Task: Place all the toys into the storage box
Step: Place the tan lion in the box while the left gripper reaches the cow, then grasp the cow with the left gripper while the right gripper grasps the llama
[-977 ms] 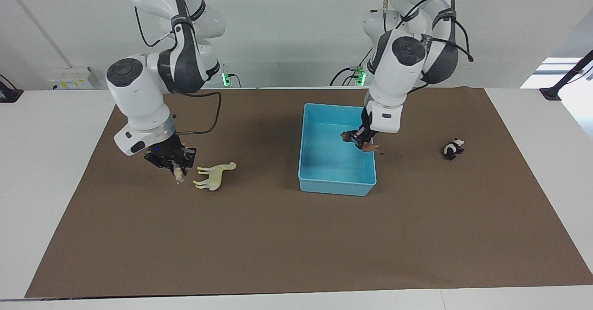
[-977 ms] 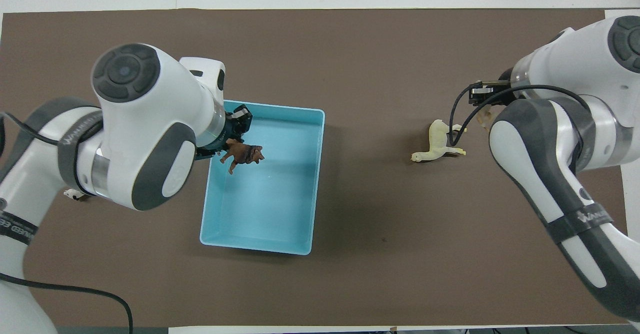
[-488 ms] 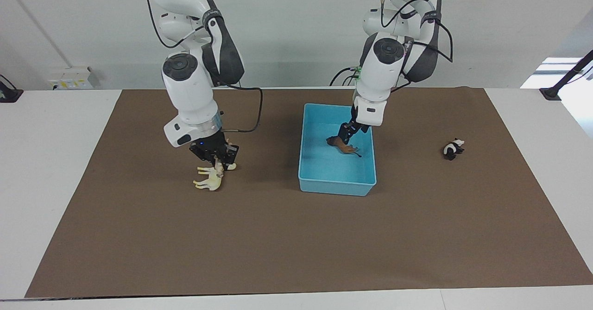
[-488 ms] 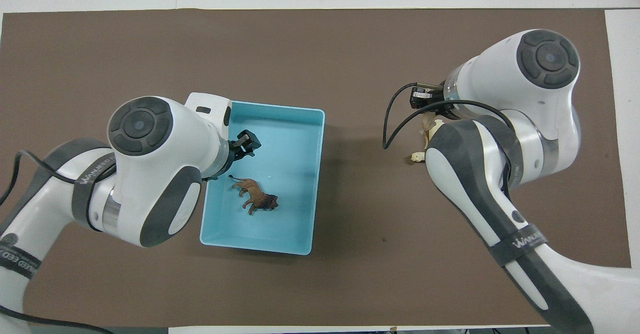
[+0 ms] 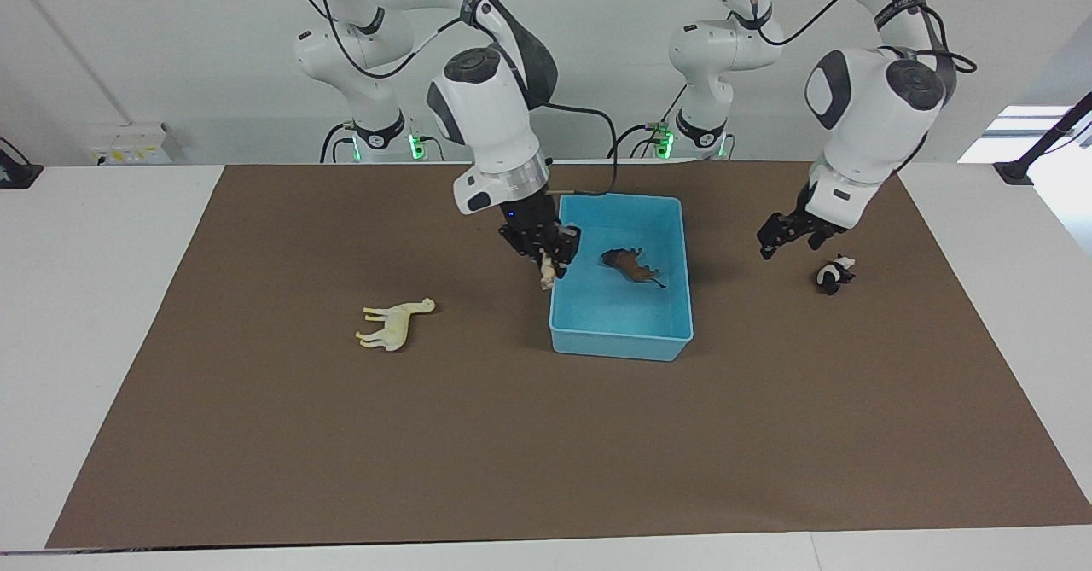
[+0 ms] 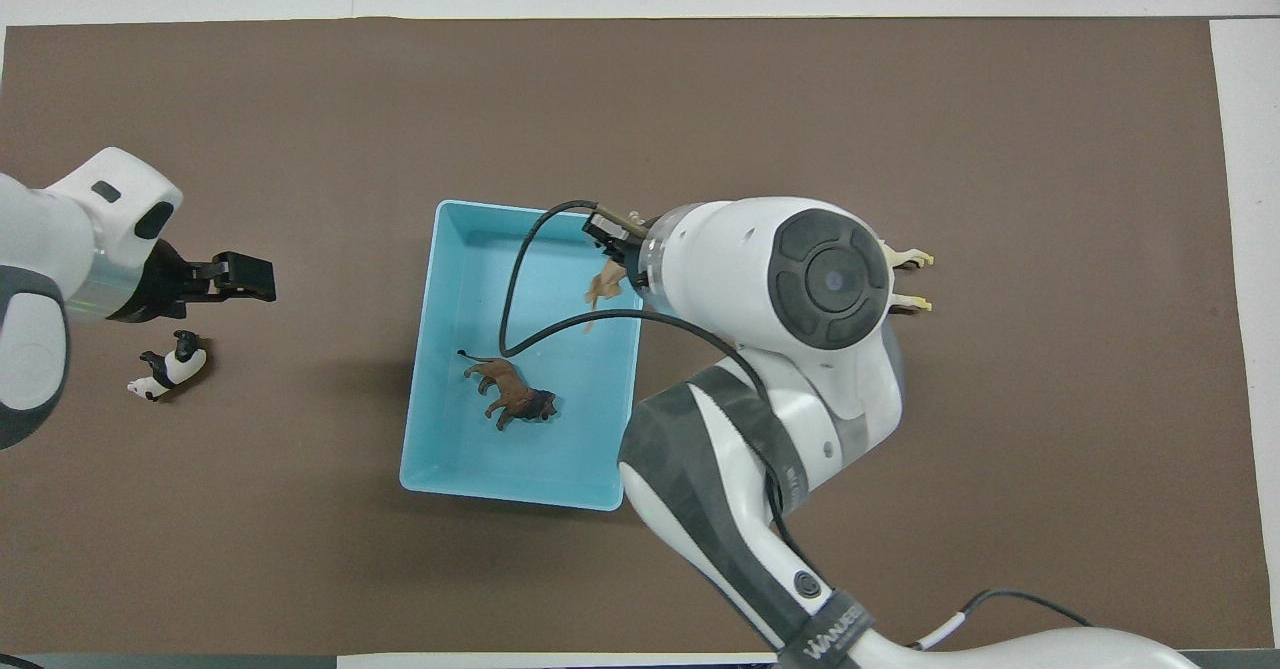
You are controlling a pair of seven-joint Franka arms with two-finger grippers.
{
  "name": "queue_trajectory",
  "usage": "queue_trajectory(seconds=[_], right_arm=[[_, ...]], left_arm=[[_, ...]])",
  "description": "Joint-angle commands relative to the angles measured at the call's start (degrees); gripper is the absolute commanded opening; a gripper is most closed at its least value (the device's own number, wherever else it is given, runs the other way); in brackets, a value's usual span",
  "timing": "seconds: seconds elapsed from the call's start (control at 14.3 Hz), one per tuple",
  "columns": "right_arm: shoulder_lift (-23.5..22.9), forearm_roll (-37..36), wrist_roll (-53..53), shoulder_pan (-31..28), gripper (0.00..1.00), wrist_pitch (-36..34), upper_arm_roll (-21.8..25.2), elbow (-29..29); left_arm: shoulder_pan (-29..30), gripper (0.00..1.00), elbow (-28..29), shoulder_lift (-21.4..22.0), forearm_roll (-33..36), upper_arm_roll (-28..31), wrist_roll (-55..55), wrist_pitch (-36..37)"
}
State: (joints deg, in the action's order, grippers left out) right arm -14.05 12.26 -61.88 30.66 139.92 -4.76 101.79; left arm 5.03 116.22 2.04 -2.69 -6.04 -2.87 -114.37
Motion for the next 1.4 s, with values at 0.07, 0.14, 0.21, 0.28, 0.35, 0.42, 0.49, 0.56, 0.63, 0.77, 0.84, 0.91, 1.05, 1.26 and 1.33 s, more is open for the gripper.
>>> queue_trajectory(seconds=[0.07, 0.14, 0.21, 0.28, 0.35, 0.42, 0.49, 0.56, 0.63, 0.77, 0.84, 0.91, 1.05, 1.26, 1.33], right_arm=[[-4.31, 4.0, -5.45, 3.0, 0.9, 4.4, 0.37, -3.26], [-4.14, 3.65, -5.54, 3.0, 1.0, 2.66, 0.37, -3.0], [-3.88, 3.12, -5.54, 3.0, 1.0, -0.41, 0.54, -3.09], [-3.79, 2.33, -5.36, 2.65, 1.0, -3.66, 0.89, -3.52], [-3.61, -0.37, -4.49, 1.78, 1.0, -6.56, 1.16, -3.79], [-2.83, -4.31, -2.92, -0.32, 1.0, -9.72, 1.42, -4.49], [-2.65, -5.92, 1.19, -2.77, 1.0, -13.24, 1.34, -5.36], [-2.3, -6.28, 6.1, -4.37, 1.0, -15.45, 1.51, -5.46], [-1.68, -6.29, 11.63, -6.82, 1.0, -16.95, 1.51, -5.46], [-1.15, -6.55, 21.57, -11.31, 1.0, -20.2, 1.51, -5.46], [-0.89, -6.99, 28.32, -12.89, 1.0, -21.43, 1.6, -4.5], [-0.1, -7.25, 35.44, -14.91, 1.0, -21.62, 1.6, -2.67], [1.39, -7.25, 44.43, -17.82, 1.0, -19.7, 1.6, 2.16], [4.46, -7.34, 56.22, -20.37, 1.0, -13.12, 1.6, 11.65], [5.17, -7.34, 59.47, -21.86, 1.0, -10.83, 1.6, 14.29]], left_arm=[[6.3, 1.0, 4.1, -1.24, 0.14, -0.64, 19.97, -8.13], [7.61, 1.0, 4.45, -2.55, 0.14, -0.73, 23.93, -9.89], [8.49, 1.0, 5.76, -3.43, 0.23, -0.64, 27.18, -11.91], [9.37, 1.0, 7.95, -3.62, 0.32, -0.64, 30.0, -14.37], [10.43, 1.0, 10.93, -3.62, 2.15, -0.64, 31.94, -17.87], [11.48, 1.0, 13.57, -3.45, 3.82, -0.64, 32.83, -20.52], [12.88, 1.0, 15.6, -3.27, 4.09, -0.64, 33.28, -21.41], [14.03, 1.0, 16.75, -3.01, 4.1, -0.64, 34.15, -21.94], [14.3, 1.0, 16.85, -2.83, 4.1, -0.64, 35.12, -21.95], [15.87, 1.0, 18.86, -2.3, 4.1, -0.55, 36.35, -22.47], [16.84, 1.0, 18.87, -2.21, 4.18, -0.55, 37.23, -23.0], [17.11, 1.0, 18.96, -2.39, 4.1, -0.55, 37.85, -23.18], [17.29, 1.0, 20.79, -2.65, 4.1, -0.46, 37.76, -25.01], [18.7, 1.0, 22.65, -2.74, 4.1, -0.38, 37.76, -27.05], [18.7, 1.0, 22.83, -2.83, 4.1, -0.46, 37.76, -27.05]])
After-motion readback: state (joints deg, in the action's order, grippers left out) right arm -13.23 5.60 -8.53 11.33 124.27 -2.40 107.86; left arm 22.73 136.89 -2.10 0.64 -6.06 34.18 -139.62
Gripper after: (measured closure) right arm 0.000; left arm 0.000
